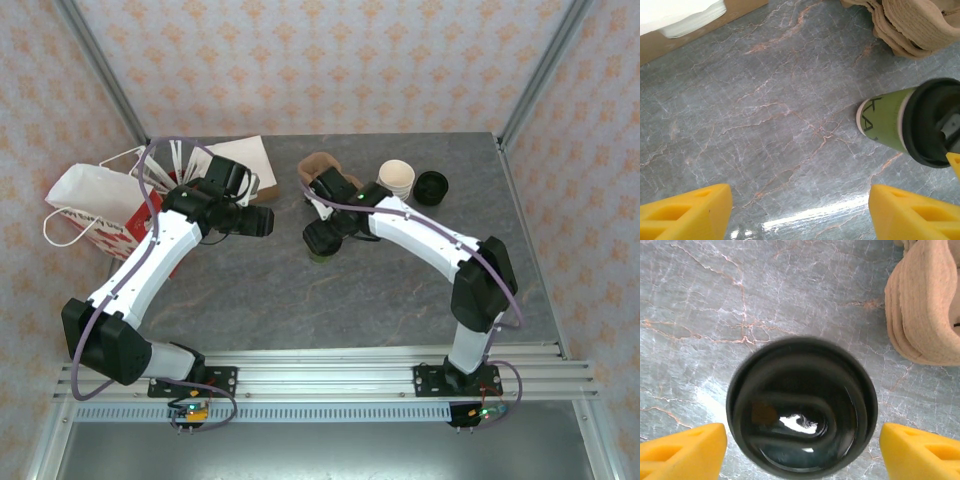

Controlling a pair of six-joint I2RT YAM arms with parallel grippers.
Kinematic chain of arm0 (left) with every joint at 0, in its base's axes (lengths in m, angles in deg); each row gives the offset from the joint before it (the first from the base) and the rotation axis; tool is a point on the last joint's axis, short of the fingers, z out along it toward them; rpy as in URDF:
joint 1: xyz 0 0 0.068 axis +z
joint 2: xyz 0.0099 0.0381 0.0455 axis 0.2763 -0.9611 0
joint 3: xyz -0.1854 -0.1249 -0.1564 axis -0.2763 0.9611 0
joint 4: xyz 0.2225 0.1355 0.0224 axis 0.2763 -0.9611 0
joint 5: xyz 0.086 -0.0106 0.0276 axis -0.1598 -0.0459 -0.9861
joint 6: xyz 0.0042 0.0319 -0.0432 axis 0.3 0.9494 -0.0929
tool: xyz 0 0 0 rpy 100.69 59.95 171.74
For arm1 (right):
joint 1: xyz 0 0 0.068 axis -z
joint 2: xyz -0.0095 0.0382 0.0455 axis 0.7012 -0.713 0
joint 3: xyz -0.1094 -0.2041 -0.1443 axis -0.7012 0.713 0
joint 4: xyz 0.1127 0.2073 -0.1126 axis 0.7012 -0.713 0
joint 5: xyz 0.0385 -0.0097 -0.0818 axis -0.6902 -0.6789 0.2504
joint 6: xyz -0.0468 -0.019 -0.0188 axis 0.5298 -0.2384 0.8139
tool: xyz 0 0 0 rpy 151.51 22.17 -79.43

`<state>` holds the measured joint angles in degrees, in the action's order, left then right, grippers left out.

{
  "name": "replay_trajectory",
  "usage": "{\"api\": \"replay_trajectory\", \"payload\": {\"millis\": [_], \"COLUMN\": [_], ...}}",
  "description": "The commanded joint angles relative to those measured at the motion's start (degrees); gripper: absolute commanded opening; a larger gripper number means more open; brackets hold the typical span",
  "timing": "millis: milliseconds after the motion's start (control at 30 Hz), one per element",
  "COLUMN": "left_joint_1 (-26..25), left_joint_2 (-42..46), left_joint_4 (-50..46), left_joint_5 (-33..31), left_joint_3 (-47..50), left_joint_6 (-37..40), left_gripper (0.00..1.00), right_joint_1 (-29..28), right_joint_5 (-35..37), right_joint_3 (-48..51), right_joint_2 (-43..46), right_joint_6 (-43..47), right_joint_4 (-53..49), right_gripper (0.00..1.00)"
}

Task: Pack the takeout coffee

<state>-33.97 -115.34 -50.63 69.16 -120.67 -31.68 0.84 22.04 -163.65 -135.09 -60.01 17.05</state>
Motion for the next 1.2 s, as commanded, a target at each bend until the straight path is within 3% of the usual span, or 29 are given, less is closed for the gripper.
{"api": "replay_trajectory", "payload": {"millis": [0, 267, 500, 600, 700, 1167], "left_joint_1": [0.41, 0.35, 0.19, 0.27, 0.86, 3.91], "left_joint_2": [-0.52, -0.2, -0.27, 1.35, 2.62, 6.61], "left_joint_4": [0.47, 0.94, 6.02, 6.64, 6.51, 7.49], "left_joint_5": [0.74, 0.69, 5.34, 1.95, -2.26, -5.08], "left_joint_3": [-0.13, 0.42, 2.28, 2.58, 3.22, 6.85], "left_joint_6": [1.14, 0.87, -3.26, -4.01, -4.78, -5.11], "left_gripper": [0.73, 0.73, 0.71, 0.72, 0.72, 0.73], "right_joint_1": [0.18, 0.18, 0.35, 0.05, -0.18, -1.67], "right_joint_5": [0.4, -0.42, -2.86, -0.84, 2.48, 6.39], "right_joint_3": [-2.38, -1.91, 1.5, 1.68, -0.18, -8.82], "right_joint_2": [-1.46, -1.06, 4.95, 2.7, 0.53, -10.24], "right_joint_6": [-0.47, -1.7, -5.45, -6.54, -6.72, -4.21], "right_joint_4": [-3.78, -5.19, 0.32, 1.57, 2.66, 0.89], "right_gripper": [0.8, 0.8, 0.84, 0.89, 1.0, 0.99]}}
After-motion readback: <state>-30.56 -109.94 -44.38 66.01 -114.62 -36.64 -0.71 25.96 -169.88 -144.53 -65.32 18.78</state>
